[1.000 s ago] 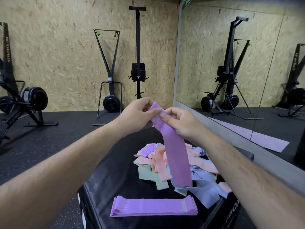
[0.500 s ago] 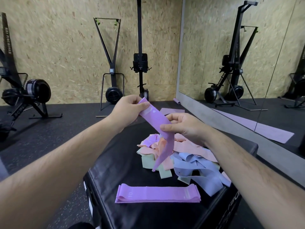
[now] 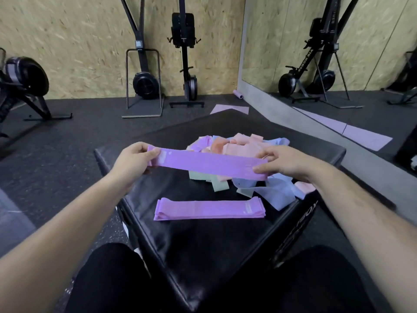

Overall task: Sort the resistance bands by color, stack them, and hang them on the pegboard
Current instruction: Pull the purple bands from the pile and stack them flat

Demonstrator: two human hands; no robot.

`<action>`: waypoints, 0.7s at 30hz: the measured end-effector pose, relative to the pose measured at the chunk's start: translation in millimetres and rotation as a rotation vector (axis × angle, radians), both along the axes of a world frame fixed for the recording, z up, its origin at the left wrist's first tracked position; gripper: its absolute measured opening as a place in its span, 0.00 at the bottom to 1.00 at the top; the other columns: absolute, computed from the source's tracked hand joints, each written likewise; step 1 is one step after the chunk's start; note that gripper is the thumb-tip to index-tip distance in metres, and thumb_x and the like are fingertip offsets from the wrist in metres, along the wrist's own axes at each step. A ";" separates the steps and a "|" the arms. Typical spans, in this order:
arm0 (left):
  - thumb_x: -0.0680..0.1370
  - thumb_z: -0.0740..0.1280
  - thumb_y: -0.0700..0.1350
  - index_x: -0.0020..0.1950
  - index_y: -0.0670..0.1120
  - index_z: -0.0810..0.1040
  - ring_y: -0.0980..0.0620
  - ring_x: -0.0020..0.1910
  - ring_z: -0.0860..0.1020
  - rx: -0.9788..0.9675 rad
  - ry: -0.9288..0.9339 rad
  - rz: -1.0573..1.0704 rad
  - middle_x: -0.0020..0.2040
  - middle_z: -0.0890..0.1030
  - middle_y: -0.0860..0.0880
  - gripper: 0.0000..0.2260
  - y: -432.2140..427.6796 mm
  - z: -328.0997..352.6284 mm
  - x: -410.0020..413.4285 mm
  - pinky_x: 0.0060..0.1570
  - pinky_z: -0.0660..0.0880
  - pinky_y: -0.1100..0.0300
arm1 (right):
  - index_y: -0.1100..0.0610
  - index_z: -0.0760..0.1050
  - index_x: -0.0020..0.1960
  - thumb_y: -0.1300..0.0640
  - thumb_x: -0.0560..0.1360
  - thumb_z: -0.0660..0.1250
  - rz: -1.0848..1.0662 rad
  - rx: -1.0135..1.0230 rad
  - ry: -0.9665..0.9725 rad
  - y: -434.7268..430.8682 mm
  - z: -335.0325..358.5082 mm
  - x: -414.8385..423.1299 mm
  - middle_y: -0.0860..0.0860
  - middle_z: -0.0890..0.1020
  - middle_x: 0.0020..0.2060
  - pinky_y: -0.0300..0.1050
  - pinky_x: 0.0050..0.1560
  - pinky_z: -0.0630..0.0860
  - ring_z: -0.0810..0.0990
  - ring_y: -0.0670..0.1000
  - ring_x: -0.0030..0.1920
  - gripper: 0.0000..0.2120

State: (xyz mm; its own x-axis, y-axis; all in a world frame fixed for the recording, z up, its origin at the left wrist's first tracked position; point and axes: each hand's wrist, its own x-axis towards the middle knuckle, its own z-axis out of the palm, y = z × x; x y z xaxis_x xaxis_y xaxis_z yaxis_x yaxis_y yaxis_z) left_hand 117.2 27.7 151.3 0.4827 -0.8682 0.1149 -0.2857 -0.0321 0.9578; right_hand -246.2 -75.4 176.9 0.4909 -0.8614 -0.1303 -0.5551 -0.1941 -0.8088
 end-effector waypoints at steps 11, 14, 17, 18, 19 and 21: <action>0.77 0.73 0.44 0.45 0.47 0.83 0.57 0.32 0.74 0.138 -0.115 0.076 0.34 0.80 0.56 0.02 26.3 -89.5 -4.5 0.38 0.71 0.61 | 0.57 0.79 0.55 0.60 0.77 0.72 -0.202 -0.047 -0.066 15.8 -92.7 -5.1 0.52 0.79 0.31 0.35 0.35 0.75 0.76 0.44 0.29 0.07; 0.76 0.74 0.45 0.49 0.50 0.82 0.54 0.37 0.76 0.157 -0.210 0.076 0.40 0.80 0.52 0.04 29.6 -105.3 -5.3 0.40 0.74 0.59 | 0.52 0.80 0.51 0.59 0.75 0.74 -0.205 -0.138 0.028 15.2 -106.1 -3.0 0.53 0.78 0.35 0.38 0.37 0.72 0.74 0.45 0.30 0.07; 0.76 0.75 0.45 0.50 0.49 0.81 0.52 0.35 0.73 0.164 -0.325 0.064 0.38 0.77 0.49 0.05 30.4 -119.3 -5.4 0.38 0.70 0.60 | 0.50 0.81 0.50 0.57 0.73 0.75 -0.201 -0.204 0.093 14.9 -117.0 0.6 0.52 0.82 0.42 0.36 0.42 0.73 0.77 0.45 0.37 0.07; 0.76 0.74 0.45 0.50 0.49 0.81 0.52 0.34 0.72 0.161 -0.349 0.060 0.37 0.76 0.49 0.05 30.1 -122.3 -5.7 0.38 0.69 0.59 | 0.51 0.81 0.50 0.57 0.74 0.75 -0.195 -0.224 0.106 15.4 -120.2 1.8 0.51 0.82 0.43 0.31 0.40 0.71 0.76 0.44 0.37 0.07; 0.76 0.74 0.44 0.49 0.49 0.81 0.52 0.34 0.72 0.152 -0.373 0.051 0.36 0.75 0.50 0.04 30.2 -124.3 -6.3 0.39 0.69 0.59 | 0.52 0.81 0.51 0.58 0.74 0.74 -0.188 -0.250 0.116 15.9 -123.3 2.3 0.51 0.82 0.43 0.28 0.37 0.69 0.75 0.41 0.36 0.07; 0.76 0.74 0.43 0.48 0.48 0.82 0.52 0.36 0.72 0.140 -0.451 0.032 0.36 0.75 0.50 0.03 29.7 -126.9 -6.9 0.39 0.68 0.63 | 0.54 0.81 0.52 0.59 0.74 0.74 -0.176 -0.290 0.133 16.8 -127.8 3.6 0.51 0.80 0.41 0.25 0.36 0.67 0.73 0.38 0.33 0.07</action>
